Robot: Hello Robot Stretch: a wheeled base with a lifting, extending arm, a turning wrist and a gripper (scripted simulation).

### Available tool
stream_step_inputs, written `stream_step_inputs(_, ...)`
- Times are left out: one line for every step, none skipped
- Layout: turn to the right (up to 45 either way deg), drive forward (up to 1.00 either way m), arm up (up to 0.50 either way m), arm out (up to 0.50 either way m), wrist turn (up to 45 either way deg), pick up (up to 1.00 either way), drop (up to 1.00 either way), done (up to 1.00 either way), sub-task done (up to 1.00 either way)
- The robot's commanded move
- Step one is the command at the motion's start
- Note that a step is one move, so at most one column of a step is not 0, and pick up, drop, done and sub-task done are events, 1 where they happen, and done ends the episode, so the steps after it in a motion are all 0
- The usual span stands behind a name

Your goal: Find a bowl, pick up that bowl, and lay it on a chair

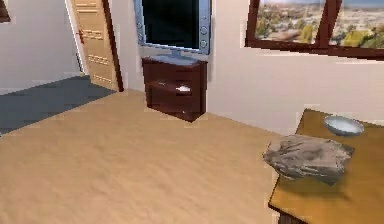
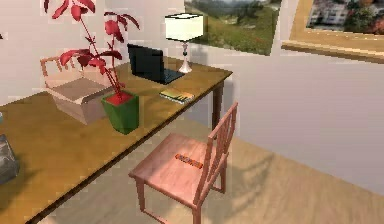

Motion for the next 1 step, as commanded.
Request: stream_step_inputs(-6.0, 0.00, 0.00, 0.00, 0.0, 0.00, 0.00, 0.00, 0.00)
